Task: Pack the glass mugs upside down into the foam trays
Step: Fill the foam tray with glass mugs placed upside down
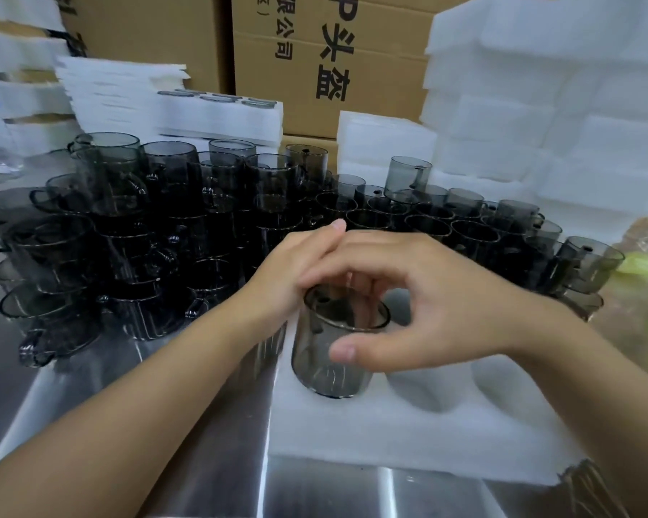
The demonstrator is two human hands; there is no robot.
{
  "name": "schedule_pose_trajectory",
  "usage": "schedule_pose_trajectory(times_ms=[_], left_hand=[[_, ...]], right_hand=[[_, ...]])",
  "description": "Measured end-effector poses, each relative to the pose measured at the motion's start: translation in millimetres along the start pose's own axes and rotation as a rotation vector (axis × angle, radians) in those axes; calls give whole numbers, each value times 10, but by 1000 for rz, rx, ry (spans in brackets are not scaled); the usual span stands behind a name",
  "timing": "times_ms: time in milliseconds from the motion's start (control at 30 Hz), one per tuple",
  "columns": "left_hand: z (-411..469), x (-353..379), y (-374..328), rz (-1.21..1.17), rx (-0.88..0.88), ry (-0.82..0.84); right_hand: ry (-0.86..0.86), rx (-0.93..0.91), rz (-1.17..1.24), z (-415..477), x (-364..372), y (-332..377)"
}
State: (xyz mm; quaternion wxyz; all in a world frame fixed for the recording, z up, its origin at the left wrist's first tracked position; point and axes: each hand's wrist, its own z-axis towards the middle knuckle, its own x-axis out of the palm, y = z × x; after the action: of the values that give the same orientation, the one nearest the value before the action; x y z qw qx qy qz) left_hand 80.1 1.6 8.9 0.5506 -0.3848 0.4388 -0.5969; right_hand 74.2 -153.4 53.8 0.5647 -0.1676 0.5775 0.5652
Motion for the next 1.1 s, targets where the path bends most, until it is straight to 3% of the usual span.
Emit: schedule_pose_trajectory(times_ms=[300, 500, 833, 1000, 1100], left_hand=[[62, -33, 16, -14, -82, 98], [79, -93, 7, 25, -123, 165], [39, -334, -170, 313, -101, 358], [9, -388, -209, 483, -248, 436], [-53, -465, -271, 503, -347, 557]], right_hand=[[-75, -34, 8, -80, 234, -170], [27, 37, 52, -66, 287, -185], [69, 75, 88, -61, 284, -199], [-174, 188, 264, -59, 274, -266], [-148, 243, 191, -63, 294, -310]])
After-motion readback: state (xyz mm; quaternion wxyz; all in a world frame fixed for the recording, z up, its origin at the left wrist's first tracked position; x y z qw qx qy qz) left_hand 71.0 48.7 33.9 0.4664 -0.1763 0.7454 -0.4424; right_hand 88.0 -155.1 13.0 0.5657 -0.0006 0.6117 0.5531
